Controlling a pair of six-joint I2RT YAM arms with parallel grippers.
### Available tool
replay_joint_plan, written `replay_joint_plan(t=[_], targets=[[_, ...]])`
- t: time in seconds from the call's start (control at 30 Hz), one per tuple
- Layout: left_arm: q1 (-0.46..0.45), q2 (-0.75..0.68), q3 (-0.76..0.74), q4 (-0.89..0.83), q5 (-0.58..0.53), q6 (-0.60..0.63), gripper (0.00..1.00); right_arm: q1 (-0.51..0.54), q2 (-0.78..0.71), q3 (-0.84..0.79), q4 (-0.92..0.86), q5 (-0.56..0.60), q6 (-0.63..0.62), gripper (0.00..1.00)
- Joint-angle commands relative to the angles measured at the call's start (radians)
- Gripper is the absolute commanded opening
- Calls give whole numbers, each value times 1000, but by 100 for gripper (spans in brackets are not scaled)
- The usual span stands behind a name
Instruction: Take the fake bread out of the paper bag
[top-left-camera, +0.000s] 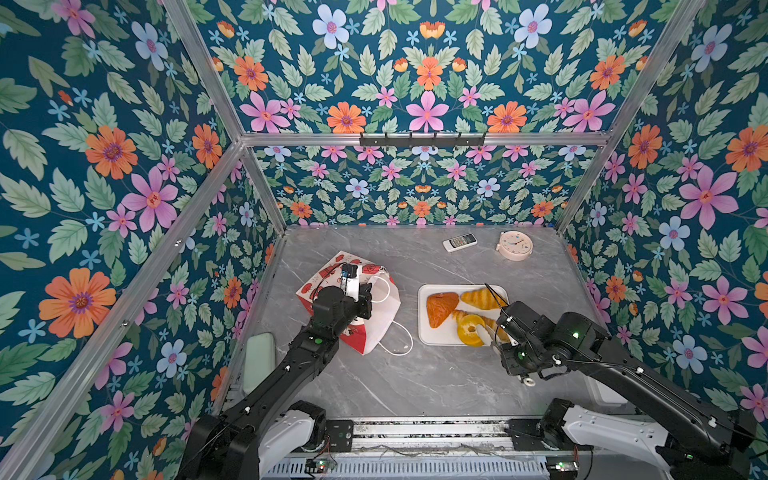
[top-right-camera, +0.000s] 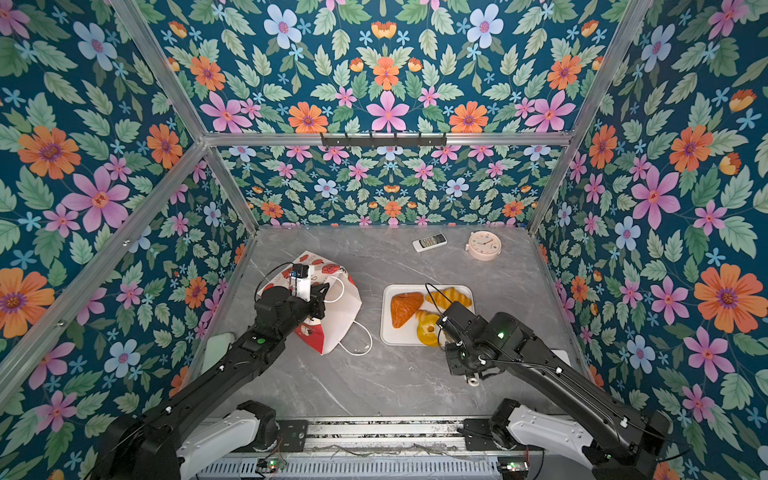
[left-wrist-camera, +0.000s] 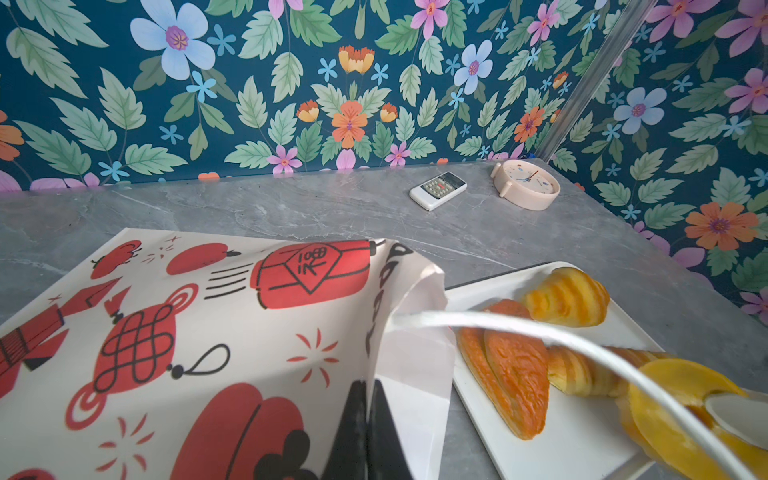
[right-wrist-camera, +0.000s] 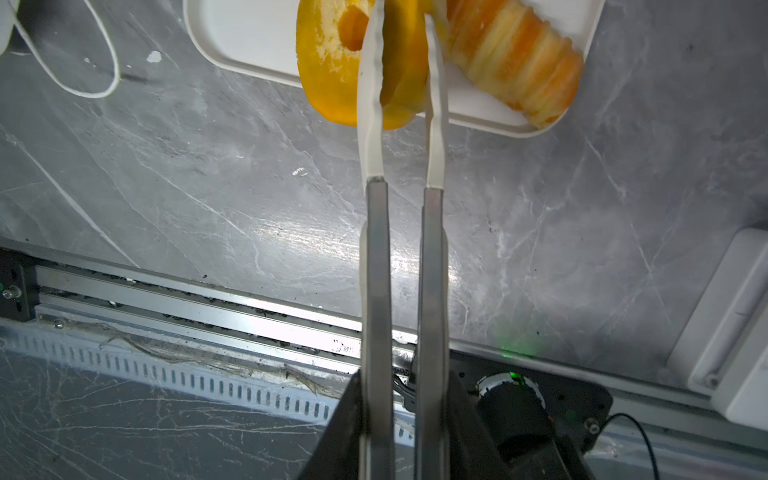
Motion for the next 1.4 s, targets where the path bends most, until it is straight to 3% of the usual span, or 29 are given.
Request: replay_joint_plan(t=[0.0,0.2,0.4,0.67,1.07,1.37], targets=[[2,3,-7,77,38,-19,0,-1,-23,-37,1,-4,84,17],[1,11,-11,99,68,-28,0,-64,-16,-101,57,-9,82,18],[1,-5,-17,99,70,-34,0,-191,-29,-129,106,-34,5,17],[2,-10,-23,104,75,-38,0,-273,-4,-130,150,-30,-72,17],[2,-14,-23,101,88,-39,0,-279,-54,-61,145,-105,-68,17],[2,-16,-30,115,97,-45,0,-279,81,47,71,-192,-144,17]])
